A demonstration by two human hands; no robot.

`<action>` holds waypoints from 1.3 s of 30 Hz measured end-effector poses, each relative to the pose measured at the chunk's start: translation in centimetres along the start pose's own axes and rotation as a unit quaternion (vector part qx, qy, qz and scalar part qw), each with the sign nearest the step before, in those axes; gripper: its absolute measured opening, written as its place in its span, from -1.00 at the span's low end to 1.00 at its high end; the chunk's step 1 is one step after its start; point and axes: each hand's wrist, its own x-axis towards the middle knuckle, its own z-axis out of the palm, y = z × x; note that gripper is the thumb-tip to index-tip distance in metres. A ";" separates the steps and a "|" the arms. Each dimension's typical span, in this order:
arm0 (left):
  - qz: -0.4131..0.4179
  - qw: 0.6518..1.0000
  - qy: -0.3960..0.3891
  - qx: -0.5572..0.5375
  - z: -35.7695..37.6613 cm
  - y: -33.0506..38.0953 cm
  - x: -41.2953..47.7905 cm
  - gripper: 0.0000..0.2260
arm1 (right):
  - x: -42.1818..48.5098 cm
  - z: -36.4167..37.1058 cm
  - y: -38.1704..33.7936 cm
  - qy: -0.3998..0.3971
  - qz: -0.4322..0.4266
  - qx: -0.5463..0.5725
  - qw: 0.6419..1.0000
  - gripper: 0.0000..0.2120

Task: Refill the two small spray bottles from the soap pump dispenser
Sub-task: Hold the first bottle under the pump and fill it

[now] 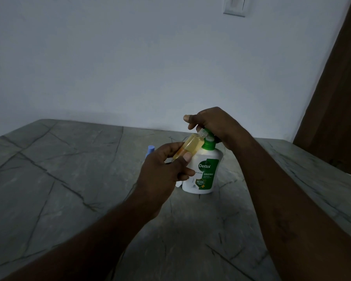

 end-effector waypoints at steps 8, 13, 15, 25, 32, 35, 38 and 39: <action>-0.003 1.000 -0.001 -0.002 0.0 0.0 0.0 -0.70 | -0.3 0.3 0.0 -0.026 0.039 0.033 0.998 -0.80; -0.005 1.000 -0.003 -0.002 0.0 0.0 -0.1 -0.69 | 0.0 0.3 0.3 -0.020 0.026 0.026 0.999 -0.73; -0.004 1.000 -0.005 -0.001 0.0 0.0 0.0 -0.69 | 0.2 0.3 0.5 -0.009 0.011 0.011 1.000 -0.66; -0.010 0.999 -0.011 -0.028 0.0 -0.1 -0.1 -0.71 | 0.5 0.2 0.4 0.015 -0.010 -0.011 1.000 -0.60; -0.016 0.999 -0.010 -0.051 0.0 -0.4 -0.1 -0.71 | 0.4 0.2 0.2 0.005 -0.002 -0.014 1.000 -0.63; -0.024 0.997 -0.016 -0.065 0.0 -0.5 -0.1 -0.71 | 0.4 0.2 0.2 0.001 0.002 -0.009 1.000 -0.64; -0.026 0.997 -0.019 -0.070 0.1 -0.7 -0.1 -0.72 | 0.3 0.1 0.2 -0.001 -0.002 -0.012 1.000 -0.63; -0.026 0.997 -0.021 -0.072 0.1 -0.7 -0.1 -0.72 | 0.3 0.2 0.2 -0.001 -0.003 -0.013 1.000 -0.64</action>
